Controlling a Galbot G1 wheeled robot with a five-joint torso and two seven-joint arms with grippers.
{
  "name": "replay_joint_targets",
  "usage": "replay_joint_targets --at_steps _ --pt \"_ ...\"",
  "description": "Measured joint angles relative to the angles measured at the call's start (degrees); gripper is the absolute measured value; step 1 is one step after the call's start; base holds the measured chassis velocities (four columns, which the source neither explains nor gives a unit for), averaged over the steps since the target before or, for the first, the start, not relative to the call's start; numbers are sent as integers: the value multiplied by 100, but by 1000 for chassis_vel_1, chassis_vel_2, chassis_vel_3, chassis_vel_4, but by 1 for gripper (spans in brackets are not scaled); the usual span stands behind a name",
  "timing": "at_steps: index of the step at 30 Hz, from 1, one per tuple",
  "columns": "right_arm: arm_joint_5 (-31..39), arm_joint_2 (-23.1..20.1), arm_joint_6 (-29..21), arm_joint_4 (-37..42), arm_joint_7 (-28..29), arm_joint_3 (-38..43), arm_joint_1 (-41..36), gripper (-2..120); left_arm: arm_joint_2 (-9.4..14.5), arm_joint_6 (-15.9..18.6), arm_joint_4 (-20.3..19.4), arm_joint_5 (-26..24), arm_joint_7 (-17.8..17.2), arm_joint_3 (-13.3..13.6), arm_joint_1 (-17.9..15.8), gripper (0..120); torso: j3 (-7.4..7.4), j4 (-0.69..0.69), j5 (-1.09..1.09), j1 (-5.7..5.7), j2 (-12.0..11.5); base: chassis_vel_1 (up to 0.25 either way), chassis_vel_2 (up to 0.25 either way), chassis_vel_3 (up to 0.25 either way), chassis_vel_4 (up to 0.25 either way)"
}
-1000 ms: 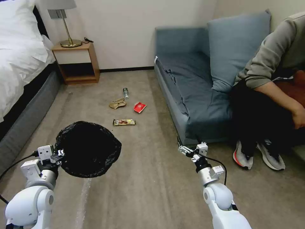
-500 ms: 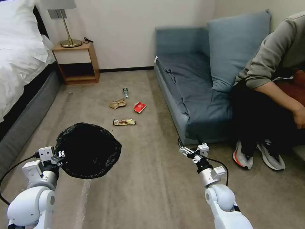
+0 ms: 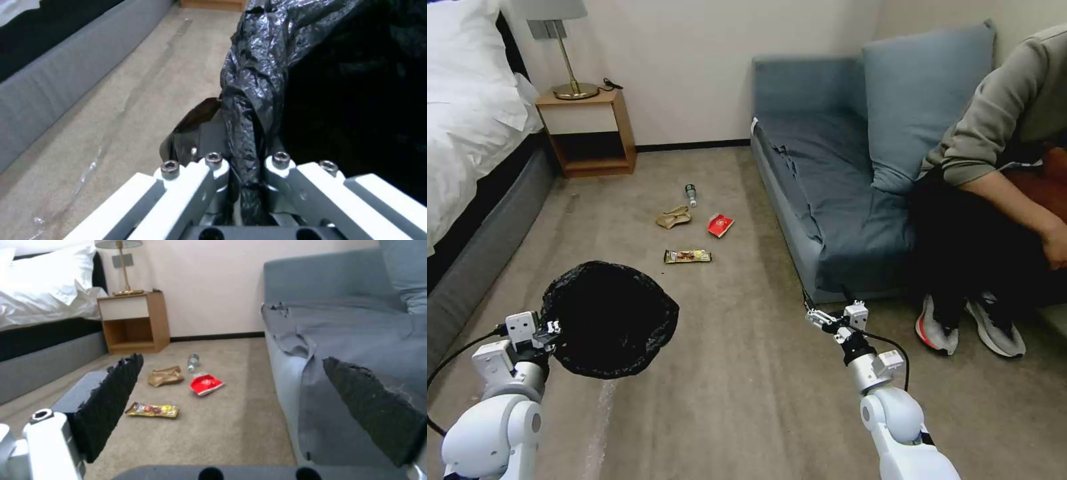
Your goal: Pick up the trash bin, then pick up the garbage on the floor and place it into the trash bin.
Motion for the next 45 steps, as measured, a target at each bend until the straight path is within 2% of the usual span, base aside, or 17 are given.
replay_joint_targets --at_steps 45 --pt "-320 -39 75 -78 -184 -185 50 100 0 -15 53 11 36 -12 -60 4 0 0 0 0 0 -35 33 30 -32"
